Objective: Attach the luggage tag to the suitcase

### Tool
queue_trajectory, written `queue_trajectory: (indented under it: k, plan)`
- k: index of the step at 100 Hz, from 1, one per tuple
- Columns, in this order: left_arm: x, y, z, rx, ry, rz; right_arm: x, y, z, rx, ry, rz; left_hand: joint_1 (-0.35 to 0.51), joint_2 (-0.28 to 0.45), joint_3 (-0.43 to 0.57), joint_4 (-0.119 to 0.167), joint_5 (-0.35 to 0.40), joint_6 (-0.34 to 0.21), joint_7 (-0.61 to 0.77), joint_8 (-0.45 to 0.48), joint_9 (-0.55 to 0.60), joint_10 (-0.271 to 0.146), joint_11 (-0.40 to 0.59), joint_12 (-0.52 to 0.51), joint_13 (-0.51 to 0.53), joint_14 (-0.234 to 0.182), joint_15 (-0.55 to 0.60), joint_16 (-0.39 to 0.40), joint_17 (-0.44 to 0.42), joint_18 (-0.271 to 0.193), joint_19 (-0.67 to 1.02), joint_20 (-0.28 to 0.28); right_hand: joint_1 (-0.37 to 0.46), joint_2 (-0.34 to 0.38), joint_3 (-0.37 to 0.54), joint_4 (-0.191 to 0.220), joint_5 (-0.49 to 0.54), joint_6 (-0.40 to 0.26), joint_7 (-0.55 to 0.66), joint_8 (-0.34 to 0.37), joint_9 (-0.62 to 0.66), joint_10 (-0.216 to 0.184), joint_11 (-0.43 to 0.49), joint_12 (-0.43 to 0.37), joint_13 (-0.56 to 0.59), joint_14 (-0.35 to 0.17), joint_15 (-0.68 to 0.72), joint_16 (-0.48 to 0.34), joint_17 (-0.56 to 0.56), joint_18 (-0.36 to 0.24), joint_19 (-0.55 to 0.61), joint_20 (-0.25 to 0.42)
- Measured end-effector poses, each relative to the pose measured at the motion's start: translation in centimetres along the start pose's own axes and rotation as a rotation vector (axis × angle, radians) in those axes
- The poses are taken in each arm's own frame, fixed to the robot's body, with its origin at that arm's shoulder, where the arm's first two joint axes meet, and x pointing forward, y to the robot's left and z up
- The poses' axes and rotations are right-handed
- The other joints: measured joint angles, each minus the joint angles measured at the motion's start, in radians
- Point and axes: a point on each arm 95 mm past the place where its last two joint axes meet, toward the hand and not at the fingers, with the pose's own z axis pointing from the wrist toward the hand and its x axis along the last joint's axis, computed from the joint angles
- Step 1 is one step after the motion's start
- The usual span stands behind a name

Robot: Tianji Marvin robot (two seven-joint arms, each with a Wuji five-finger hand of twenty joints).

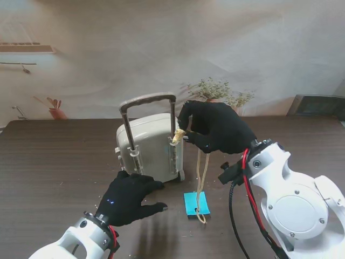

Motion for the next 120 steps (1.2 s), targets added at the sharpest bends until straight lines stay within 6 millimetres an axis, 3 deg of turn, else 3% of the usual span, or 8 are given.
queue_trajectory:
  k: [12, 24, 33, 51, 79, 85, 120]
  plan:
    - [1.1, 0.0, 0.8, 0.004, -0.003, -0.033, 0.0, 0.0, 0.1, 0.016, -0.001, 0.028, 0.006, -0.033, 0.023, 0.0, 0.034, 0.0, 0.003, 0.0, 0.033, 0.0, 0.029, 0.009, 0.042, 0.001, 0.026, 0.011, 0.036, 0.0, 0.051, 0.027, 0.0, 0.0, 0.0, 0.0, 0.0, 0.0, 0.0, 0.0, 0.0, 0.0, 0.0, 0.0, 0.0, 0.0, 0.0, 0.0, -0.003, 0.0, 0.0, 0.0]
    - [2.0, 0.0, 1.5, -0.024, -0.005, -0.047, 0.1, 0.2, 0.3, 0.027, -0.001, 0.043, 0.004, -0.055, 0.059, 0.0, 0.084, 0.0, 0.091, 0.027, 0.081, 0.001, 0.054, 0.023, 0.066, 0.003, 0.053, 0.023, 0.073, 0.004, 0.1, 0.052, 0.0, 0.0, 0.0, 0.0, 0.0, 0.0, 0.0, 0.0, 0.0, 0.0, -0.001, 0.0, 0.0, 0.0, 0.0, 0.0, -0.008, 0.0, 0.0, 0.0]
    - [2.4, 0.2, 1.8, -0.05, -0.011, -0.051, 0.1, 0.3, 0.4, 0.035, -0.004, 0.054, 0.004, -0.056, 0.07, 0.0, 0.086, 0.0, 0.162, 0.055, 0.098, 0.001, 0.063, 0.033, 0.083, 0.004, 0.067, 0.023, 0.087, 0.01, 0.112, 0.063, 0.0, 0.0, 0.0, 0.0, 0.0, 0.0, 0.0, 0.0, 0.0, 0.0, -0.001, 0.0, 0.0, 0.0, 0.0, 0.0, -0.009, 0.0, -0.001, 0.0]
    - [3.0, 0.5, 2.1, -0.067, -0.026, -0.046, 0.1, 0.5, 0.5, 0.038, -0.005, 0.057, 0.003, -0.056, 0.07, 0.0, 0.086, 0.0, 0.156, 0.055, 0.098, 0.011, 0.063, 0.033, 0.083, 0.005, 0.068, 0.023, 0.087, 0.01, 0.112, 0.064, 0.011, 0.002, -0.001, 0.0, 0.0, 0.0, 0.0, 0.0, 0.0, 0.001, -0.001, 0.0, 0.0, 0.001, -0.001, 0.0, -0.01, 0.001, -0.008, 0.0]
    - [3.5, 4.1, 5.1, -0.112, -0.054, -0.018, -0.1, 0.3, 0.4, 0.042, -0.014, 0.072, 0.003, -0.08, 0.081, 0.0, 0.086, 0.0, 0.135, 0.055, 0.106, 0.012, 0.077, 0.043, 0.113, 0.006, 0.092, 0.029, 0.132, 0.01, 0.116, 0.067, 0.011, 0.004, -0.001, 0.0, 0.0, 0.0, 0.0, 0.0, 0.0, 0.001, -0.001, 0.0, 0.0, 0.001, -0.001, 0.0, -0.011, 0.001, -0.009, 0.0]
    - [3.3, 4.8, 5.5, -0.11, -0.062, -0.011, -0.1, 0.3, 0.3, 0.044, -0.017, 0.073, 0.005, -0.093, 0.084, 0.0, 0.086, 0.052, 0.128, 0.055, 0.107, 0.013, 0.086, 0.048, 0.123, 0.008, 0.093, 0.029, 0.133, 0.01, 0.132, 0.072, 0.011, 0.004, -0.001, 0.0, 0.0, 0.0, 0.0, 0.0, 0.0, 0.001, -0.001, 0.0, 0.0, 0.001, -0.001, 0.0, -0.011, 0.001, -0.01, 0.0]
    - [4.1, 6.7, 7.0, -0.156, -0.067, -0.021, -0.3, 0.2, 0.1, 0.051, -0.021, 0.099, -0.005, -0.106, 0.127, 0.0, 0.086, 0.052, 0.16, 0.055, 0.119, 0.014, 0.11, 0.056, 0.16, 0.009, 0.119, 0.035, 0.176, 0.01, 0.164, 0.084, 0.011, 0.004, -0.001, 0.0, 0.0, 0.0, 0.0, 0.0, 0.0, 0.001, -0.001, 0.0, 0.0, 0.002, -0.001, 0.0, -0.019, 0.001, -0.01, 0.0]
